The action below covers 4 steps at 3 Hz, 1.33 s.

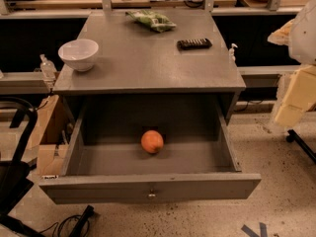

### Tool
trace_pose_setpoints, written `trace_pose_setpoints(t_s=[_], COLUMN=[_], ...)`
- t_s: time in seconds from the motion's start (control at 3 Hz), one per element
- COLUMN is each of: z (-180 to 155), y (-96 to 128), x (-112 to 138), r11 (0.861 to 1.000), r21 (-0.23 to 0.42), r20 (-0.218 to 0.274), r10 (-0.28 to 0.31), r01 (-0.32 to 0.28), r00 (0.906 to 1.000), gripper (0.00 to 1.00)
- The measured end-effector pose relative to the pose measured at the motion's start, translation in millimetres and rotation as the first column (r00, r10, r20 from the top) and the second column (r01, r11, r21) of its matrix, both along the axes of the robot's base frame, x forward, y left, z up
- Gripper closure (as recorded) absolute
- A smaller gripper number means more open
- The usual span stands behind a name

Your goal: Pick orange from top drawer and place on counter

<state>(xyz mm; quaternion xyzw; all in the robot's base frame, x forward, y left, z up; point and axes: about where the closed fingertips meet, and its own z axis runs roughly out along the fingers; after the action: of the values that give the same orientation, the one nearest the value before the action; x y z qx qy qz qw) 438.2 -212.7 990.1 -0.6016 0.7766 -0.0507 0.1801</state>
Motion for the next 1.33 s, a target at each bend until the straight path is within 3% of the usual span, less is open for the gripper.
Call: trace_pose_setpoints(t_s=[0.33,0.67,1.0,1.33], z=[0,-14,-64,-96], y=[1,5,22,40], x=[0,10,30,48], r11=[1.000,0.998,0.966,0.910], r21=[0.003,0.057,0.222,0.352], r20=[0.006,0.019,0.087,0.205], r10=[0.002,0.021,0.112,0.154], r01=[-0.002,-0.023,-0.129,-0.219], r00=[1.0000,0.9996,0.9899,0.9667], gripper=[0.00,0.00,0.00,0.00])
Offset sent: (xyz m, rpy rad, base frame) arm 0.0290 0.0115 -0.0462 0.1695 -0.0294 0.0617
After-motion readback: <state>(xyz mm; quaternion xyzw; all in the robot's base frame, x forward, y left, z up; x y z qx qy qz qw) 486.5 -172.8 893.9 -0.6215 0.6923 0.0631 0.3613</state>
